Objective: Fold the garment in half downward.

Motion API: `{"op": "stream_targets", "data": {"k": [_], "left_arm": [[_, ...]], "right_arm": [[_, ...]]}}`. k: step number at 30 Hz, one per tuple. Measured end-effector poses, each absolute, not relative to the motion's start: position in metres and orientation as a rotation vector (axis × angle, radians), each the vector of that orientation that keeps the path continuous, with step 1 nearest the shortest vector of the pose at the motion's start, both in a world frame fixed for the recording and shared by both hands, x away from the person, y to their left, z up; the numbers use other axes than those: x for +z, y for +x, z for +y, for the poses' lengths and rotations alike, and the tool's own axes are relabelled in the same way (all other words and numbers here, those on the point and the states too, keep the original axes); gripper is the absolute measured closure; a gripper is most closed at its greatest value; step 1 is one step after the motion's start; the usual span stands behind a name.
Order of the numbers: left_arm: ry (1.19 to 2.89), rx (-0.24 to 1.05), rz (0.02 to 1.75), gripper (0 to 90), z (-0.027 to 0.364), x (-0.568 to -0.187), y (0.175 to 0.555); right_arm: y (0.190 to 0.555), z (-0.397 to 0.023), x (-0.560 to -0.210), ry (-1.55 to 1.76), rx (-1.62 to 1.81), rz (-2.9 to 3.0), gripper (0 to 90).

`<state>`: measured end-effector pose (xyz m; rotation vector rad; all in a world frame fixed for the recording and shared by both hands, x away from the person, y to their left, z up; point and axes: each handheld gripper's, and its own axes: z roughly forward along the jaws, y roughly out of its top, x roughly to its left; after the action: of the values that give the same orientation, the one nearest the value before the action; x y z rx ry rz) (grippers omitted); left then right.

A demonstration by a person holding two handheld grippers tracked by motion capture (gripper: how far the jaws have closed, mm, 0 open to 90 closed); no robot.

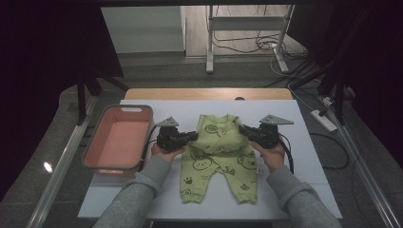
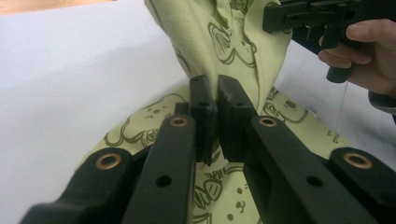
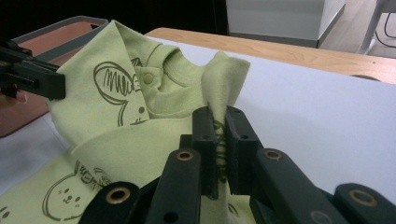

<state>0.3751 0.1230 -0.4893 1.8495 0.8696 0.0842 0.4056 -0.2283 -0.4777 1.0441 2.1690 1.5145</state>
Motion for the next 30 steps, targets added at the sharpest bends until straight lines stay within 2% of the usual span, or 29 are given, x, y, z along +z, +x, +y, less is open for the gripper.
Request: {"op": "stream_targets", "data": {"k": [30], "left_arm": [[1.872,0.058,0.838,83.9,0.121,-0.494,0.351]], "right_arm": [[0.378,-0.235,-0.482,1.028,1.528,2.224,84.6]]}}
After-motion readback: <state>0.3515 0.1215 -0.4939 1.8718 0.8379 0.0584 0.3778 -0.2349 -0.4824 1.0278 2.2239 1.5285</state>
